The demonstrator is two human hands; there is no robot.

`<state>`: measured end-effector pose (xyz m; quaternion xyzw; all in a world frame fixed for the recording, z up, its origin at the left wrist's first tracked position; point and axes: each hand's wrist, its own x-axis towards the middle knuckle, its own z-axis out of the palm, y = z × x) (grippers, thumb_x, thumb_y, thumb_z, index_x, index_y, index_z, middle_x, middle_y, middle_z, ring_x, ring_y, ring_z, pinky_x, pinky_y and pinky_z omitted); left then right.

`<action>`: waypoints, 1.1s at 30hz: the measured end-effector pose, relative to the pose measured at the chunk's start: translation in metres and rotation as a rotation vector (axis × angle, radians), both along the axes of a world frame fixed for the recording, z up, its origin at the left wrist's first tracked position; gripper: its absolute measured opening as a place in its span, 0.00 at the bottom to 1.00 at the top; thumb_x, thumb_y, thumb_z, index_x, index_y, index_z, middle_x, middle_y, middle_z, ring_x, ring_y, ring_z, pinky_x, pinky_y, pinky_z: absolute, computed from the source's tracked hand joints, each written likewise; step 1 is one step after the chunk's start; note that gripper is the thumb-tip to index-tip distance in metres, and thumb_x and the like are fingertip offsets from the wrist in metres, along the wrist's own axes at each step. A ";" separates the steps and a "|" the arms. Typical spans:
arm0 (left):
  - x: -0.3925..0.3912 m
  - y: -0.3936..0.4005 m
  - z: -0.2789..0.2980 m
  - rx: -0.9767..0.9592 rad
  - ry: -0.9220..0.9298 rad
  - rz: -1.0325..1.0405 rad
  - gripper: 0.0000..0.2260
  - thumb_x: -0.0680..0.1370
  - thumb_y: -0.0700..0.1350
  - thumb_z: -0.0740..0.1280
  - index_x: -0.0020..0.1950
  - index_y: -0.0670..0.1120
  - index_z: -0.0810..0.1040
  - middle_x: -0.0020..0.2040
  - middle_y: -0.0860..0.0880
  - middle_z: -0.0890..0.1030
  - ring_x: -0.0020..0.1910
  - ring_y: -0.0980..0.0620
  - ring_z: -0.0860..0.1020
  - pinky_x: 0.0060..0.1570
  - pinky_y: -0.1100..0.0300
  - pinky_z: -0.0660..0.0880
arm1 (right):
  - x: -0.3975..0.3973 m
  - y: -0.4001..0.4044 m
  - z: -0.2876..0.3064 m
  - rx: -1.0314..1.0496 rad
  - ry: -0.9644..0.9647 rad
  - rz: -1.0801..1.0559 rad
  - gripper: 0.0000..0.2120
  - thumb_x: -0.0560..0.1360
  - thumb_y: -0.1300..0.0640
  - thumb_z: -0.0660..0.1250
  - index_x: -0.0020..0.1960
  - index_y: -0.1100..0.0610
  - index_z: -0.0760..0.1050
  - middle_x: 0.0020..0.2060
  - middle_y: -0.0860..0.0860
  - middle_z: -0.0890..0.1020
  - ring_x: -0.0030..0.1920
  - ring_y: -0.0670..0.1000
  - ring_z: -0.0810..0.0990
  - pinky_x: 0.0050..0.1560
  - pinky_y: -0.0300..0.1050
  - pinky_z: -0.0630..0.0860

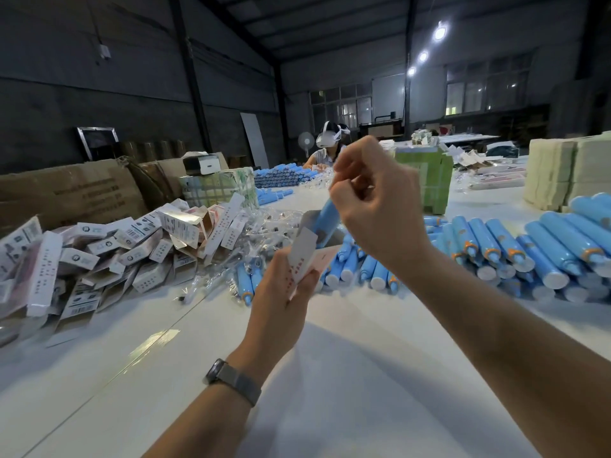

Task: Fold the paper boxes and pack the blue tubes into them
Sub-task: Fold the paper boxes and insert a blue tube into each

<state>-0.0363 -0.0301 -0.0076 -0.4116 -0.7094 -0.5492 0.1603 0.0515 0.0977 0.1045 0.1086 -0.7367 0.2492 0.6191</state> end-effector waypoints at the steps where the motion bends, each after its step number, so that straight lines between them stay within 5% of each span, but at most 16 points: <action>1: -0.001 0.000 0.000 0.014 -0.013 0.008 0.10 0.81 0.45 0.65 0.47 0.56 0.66 0.40 0.56 0.73 0.35 0.53 0.71 0.32 0.67 0.66 | -0.001 -0.005 -0.002 0.015 -0.029 0.030 0.10 0.70 0.68 0.64 0.46 0.55 0.73 0.34 0.48 0.78 0.28 0.43 0.75 0.27 0.33 0.69; 5: -0.003 0.001 0.001 0.064 -0.042 0.057 0.11 0.81 0.44 0.66 0.46 0.55 0.64 0.43 0.52 0.76 0.36 0.52 0.73 0.31 0.66 0.70 | -0.003 -0.013 -0.005 -0.027 -0.047 0.049 0.11 0.71 0.68 0.65 0.51 0.58 0.74 0.41 0.48 0.77 0.32 0.48 0.76 0.31 0.48 0.76; 11: -0.006 0.003 -0.001 0.094 -0.045 0.090 0.11 0.81 0.46 0.66 0.47 0.55 0.64 0.43 0.51 0.77 0.36 0.51 0.75 0.31 0.68 0.69 | -0.007 -0.011 -0.012 0.127 -0.003 -0.037 0.06 0.74 0.65 0.65 0.50 0.60 0.77 0.41 0.45 0.79 0.39 0.46 0.77 0.37 0.51 0.77; 16: -0.013 0.005 -0.005 0.186 -0.089 0.117 0.13 0.79 0.39 0.68 0.48 0.54 0.66 0.42 0.46 0.77 0.38 0.48 0.76 0.34 0.62 0.70 | -0.016 -0.019 -0.043 0.346 -0.287 0.027 0.16 0.72 0.64 0.61 0.58 0.60 0.76 0.47 0.51 0.83 0.52 0.55 0.77 0.45 0.57 0.77; 18: -0.016 0.003 -0.006 0.228 -0.084 0.143 0.10 0.80 0.42 0.67 0.51 0.52 0.66 0.46 0.43 0.78 0.42 0.45 0.77 0.35 0.62 0.72 | -0.021 -0.015 -0.044 0.280 -0.283 0.074 0.17 0.71 0.65 0.61 0.58 0.59 0.77 0.48 0.50 0.83 0.54 0.54 0.77 0.50 0.54 0.77; 22: -0.022 0.000 -0.005 0.332 -0.111 0.229 0.10 0.82 0.47 0.66 0.53 0.50 0.64 0.53 0.45 0.77 0.50 0.42 0.77 0.44 0.44 0.80 | -0.043 0.012 -0.040 -0.187 -0.213 0.029 0.12 0.70 0.64 0.61 0.51 0.53 0.75 0.41 0.45 0.80 0.45 0.47 0.78 0.47 0.44 0.76; 27: -0.025 0.002 -0.006 0.337 -0.117 0.268 0.11 0.81 0.49 0.65 0.50 0.58 0.62 0.52 0.45 0.77 0.49 0.43 0.77 0.44 0.44 0.78 | -0.107 0.046 -0.066 -0.171 -0.681 -0.208 0.11 0.74 0.63 0.65 0.55 0.55 0.79 0.49 0.51 0.82 0.53 0.54 0.79 0.56 0.51 0.76; 33: -0.034 0.001 -0.005 0.496 -0.190 0.243 0.10 0.82 0.45 0.65 0.55 0.58 0.65 0.52 0.55 0.76 0.48 0.68 0.76 0.41 0.75 0.73 | -0.181 0.043 -0.074 0.161 -1.004 -0.403 0.20 0.77 0.59 0.62 0.67 0.49 0.74 0.63 0.55 0.77 0.66 0.58 0.69 0.62 0.53 0.72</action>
